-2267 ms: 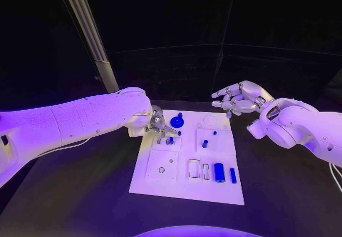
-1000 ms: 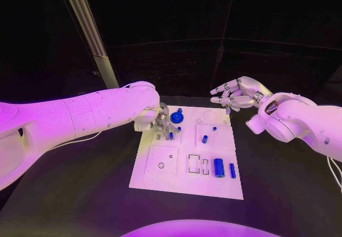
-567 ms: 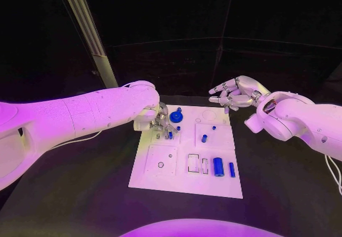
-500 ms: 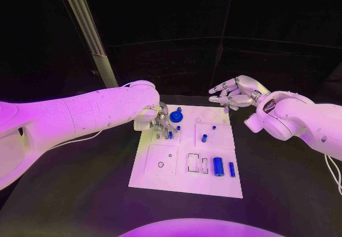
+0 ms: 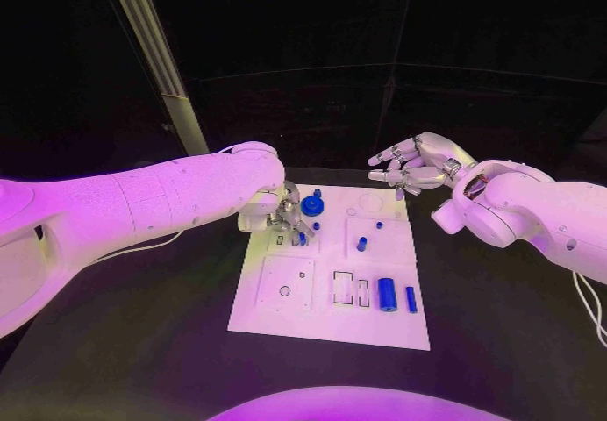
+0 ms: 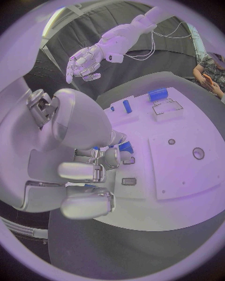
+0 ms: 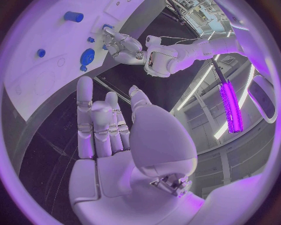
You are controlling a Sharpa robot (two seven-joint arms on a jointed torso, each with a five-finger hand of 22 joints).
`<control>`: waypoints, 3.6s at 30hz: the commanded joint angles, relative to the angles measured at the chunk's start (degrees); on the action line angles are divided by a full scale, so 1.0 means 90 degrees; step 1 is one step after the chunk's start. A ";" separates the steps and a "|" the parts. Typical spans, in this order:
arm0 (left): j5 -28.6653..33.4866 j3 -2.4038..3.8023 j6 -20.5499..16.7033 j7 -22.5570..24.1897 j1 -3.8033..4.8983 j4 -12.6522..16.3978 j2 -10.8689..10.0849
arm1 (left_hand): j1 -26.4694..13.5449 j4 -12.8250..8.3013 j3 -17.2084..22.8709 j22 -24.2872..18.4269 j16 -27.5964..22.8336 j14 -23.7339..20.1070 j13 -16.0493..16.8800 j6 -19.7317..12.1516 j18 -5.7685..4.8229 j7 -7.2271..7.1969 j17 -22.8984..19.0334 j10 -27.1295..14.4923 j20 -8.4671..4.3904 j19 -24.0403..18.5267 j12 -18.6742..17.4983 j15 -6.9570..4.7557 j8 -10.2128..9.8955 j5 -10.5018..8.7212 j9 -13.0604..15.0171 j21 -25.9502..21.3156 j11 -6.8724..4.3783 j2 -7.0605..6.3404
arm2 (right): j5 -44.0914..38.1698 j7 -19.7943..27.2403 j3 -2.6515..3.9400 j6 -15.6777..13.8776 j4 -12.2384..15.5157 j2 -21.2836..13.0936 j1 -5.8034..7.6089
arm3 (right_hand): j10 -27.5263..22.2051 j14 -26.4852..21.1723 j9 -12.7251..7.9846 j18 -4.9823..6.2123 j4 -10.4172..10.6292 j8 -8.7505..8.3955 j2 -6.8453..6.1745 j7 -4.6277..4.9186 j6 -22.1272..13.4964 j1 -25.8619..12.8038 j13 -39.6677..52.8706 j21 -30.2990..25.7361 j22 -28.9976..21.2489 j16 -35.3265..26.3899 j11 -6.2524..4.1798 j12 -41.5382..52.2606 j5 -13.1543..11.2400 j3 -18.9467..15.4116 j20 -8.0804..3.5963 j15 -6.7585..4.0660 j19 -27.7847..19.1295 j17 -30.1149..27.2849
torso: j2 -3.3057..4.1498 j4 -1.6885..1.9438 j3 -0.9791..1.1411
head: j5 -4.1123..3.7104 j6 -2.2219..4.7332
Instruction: Assemble the parts on the task board
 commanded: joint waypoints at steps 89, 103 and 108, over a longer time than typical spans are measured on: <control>-0.0672 -0.0042 -0.0893 0.0128 -0.0274 0.0933 -0.0791 | -0.0325 -0.1364 0.6027 0.0206 0.0019 0.0685 0.0027 -0.0281 -0.0059 -0.0019 0.1676 0.0223 -0.0038 0.0098 0.0023 -0.0071 0.0217 0.0208 0.0428 0.0048 -0.0045 -0.1502 | -0.0047 -0.0001 0.0004 0.0188 -0.0123 0.0041 0.0014 | -0.0010 0.0047 0.0008 0.0036 0.0085 0.0037 0.0060 0.0010 -0.0065 -0.0055 -0.0046 -0.0100 -0.0054 -0.0099 0.0005 -0.0017 0.0038 -0.0113 0.0004 -0.0004 0.0073 -0.0010 | 0.0004 0.0005 0.0002 | 0.0010 -0.0130; -0.0677 -0.0041 -0.0904 0.0174 -0.0274 0.0815 -0.0660 | -0.0801 -0.1141 0.5828 0.0241 0.0019 0.0685 0.0099 -0.0178 -0.0064 -0.0074 0.1676 0.0291 -0.0047 0.0108 0.0115 -0.0088 0.0312 0.0170 0.0495 0.0058 -0.0077 -0.1585 | -0.0047 -0.0003 0.0004 0.0195 -0.0131 0.0063 0.0014 | -0.0013 0.0045 0.0008 0.0036 0.0092 0.0038 0.0061 0.0011 -0.0070 -0.0059 -0.0050 -0.0110 -0.0060 -0.0114 0.0005 -0.0014 0.0037 -0.0123 0.0005 -0.0003 0.0077 -0.0015 | 0.0005 0.0004 0.0006 | 0.0007 -0.0133; -0.0677 -0.0040 -0.0857 0.0175 -0.0273 0.0744 -0.0598 | -0.1082 -0.0970 0.5551 0.0274 0.0019 0.0685 0.0142 -0.0105 -0.0069 -0.0106 0.1676 0.0309 -0.0069 0.0119 0.0167 -0.0111 0.0329 0.0162 0.0506 0.0070 -0.0103 -0.1626 | -0.0047 -0.0005 0.0004 0.0196 -0.0131 0.0066 0.0014 | -0.0013 0.0045 0.0008 0.0036 0.0092 0.0038 0.0061 0.0011 -0.0070 -0.0059 -0.0050 -0.0110 -0.0060 -0.0114 0.0005 -0.0014 0.0037 -0.0123 0.0005 -0.0003 0.0077 -0.0015 | 0.0004 0.0003 0.0008 | 0.0004 -0.0136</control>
